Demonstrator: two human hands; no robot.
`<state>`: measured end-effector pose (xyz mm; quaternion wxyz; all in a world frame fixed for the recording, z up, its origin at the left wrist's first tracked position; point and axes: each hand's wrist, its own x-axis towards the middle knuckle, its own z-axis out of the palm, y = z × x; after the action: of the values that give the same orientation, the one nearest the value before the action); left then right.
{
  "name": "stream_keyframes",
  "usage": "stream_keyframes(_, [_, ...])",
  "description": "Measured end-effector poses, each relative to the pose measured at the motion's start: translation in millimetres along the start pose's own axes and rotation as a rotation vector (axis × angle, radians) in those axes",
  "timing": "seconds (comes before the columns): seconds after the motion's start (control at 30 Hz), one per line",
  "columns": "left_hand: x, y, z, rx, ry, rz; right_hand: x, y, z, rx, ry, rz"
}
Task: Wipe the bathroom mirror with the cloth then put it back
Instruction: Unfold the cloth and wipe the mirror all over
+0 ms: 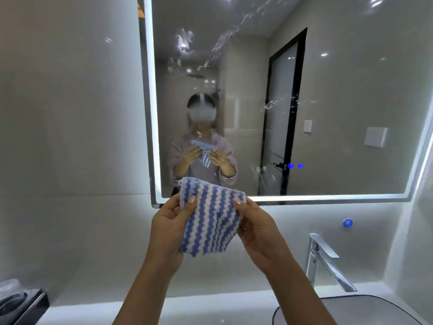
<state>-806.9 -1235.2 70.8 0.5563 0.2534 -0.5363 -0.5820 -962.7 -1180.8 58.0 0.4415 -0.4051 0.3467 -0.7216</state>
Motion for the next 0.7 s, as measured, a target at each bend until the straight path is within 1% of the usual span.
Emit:
stream_keyframes(0.07, [2.3,-0.7,4.4,0.002,-0.01,0.0,-0.9,5.6,2.5,0.029,-0.027,0.079])
stream_keyframes(0.1, [3.4,-1.7,7.0,0.007,-0.016,0.005,-2.0,9.1,7.0,0.082,-0.029,0.147])
stream_keyframes(0.13, [4.0,-3.3,9.8,0.015,-0.024,0.007,-3.7,12.3,12.5,0.171,-0.029,0.228])
stream_keyframes(0.2, [5.1,-8.3,14.9,0.044,-0.034,-0.004,-6.7,20.4,18.9,0.425,-0.048,0.35])
stream_keyframes(0.27, [6.4,-13.3,18.4,0.071,-0.038,-0.035,-9.7,28.2,19.3,0.613,-0.106,0.397])
stream_keyframes(0.3, [7.1,-15.4,19.5,0.087,-0.039,-0.051,-9.6,31.9,18.2,0.621,-0.109,0.4])
stream_keyframes(0.4, [8.5,-21.3,19.4,0.155,-0.023,-0.065,-4.3,42.7,7.0,0.581,-0.013,0.37])
stream_keyframes(0.43, [9.0,-23.4,18.3,0.202,-0.012,-0.056,-2.6,45.1,2.8,0.566,-0.004,0.365])
stream_keyframes(0.5, [9.8,-26.8,14.5,0.307,0.023,-0.019,-0.1,46.4,-5.6,0.446,0.007,0.358])
stream_keyframes(0.6, [10.6,-31.2,8.0,0.41,0.062,0.043,7.0,47.8,-22.8,0.252,0.056,0.275])
stream_keyframes(0.67, [10.1,-32.6,5.8,0.48,0.077,0.076,9.5,43.4,-29.5,0.171,0.046,0.242])
stream_keyframes(0.7, [9.5,-33.7,5.0,0.522,0.083,0.091,10.1,41.2,-31.8,0.153,0.036,0.258])
